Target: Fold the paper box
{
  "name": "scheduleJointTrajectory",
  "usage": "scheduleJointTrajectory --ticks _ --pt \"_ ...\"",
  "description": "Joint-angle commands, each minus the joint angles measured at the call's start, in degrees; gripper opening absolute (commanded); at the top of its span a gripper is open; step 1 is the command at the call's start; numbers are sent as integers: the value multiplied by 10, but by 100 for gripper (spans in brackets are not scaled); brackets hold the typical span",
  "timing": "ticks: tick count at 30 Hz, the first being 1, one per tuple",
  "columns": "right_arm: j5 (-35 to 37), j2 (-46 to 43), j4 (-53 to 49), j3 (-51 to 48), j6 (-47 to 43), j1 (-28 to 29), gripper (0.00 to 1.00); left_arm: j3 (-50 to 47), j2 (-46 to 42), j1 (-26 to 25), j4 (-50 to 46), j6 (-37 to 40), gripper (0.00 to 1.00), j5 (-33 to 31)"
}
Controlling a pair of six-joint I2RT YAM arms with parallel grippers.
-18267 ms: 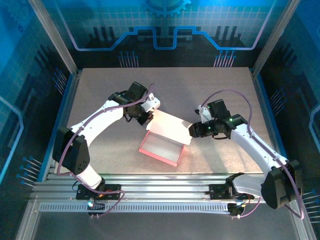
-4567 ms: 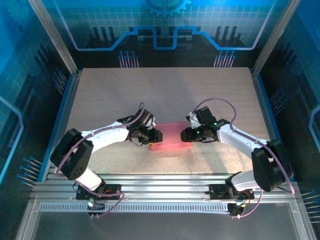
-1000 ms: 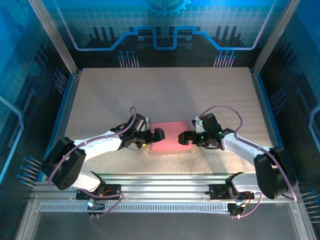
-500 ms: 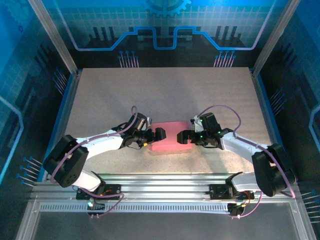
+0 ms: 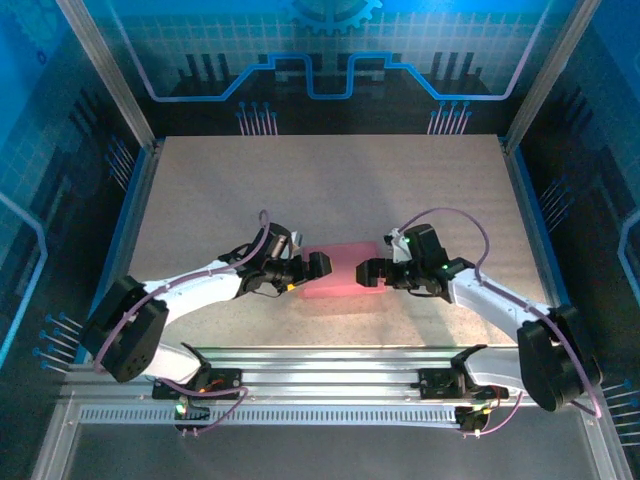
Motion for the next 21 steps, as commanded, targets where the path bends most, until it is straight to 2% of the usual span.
scheduleJointTrajectory --ticks 1,10,21 --pt "-8 -30 -35 30 -3 -2 99 35 -36 1 -15 -19 99 32" --pt "9 -89 -105 72 25 -6 100 67 -72 6 -78 -43 99 38" --pt "2 -110 -140 92 65 -7 100 85 -81 22 -105 -85 99 54"
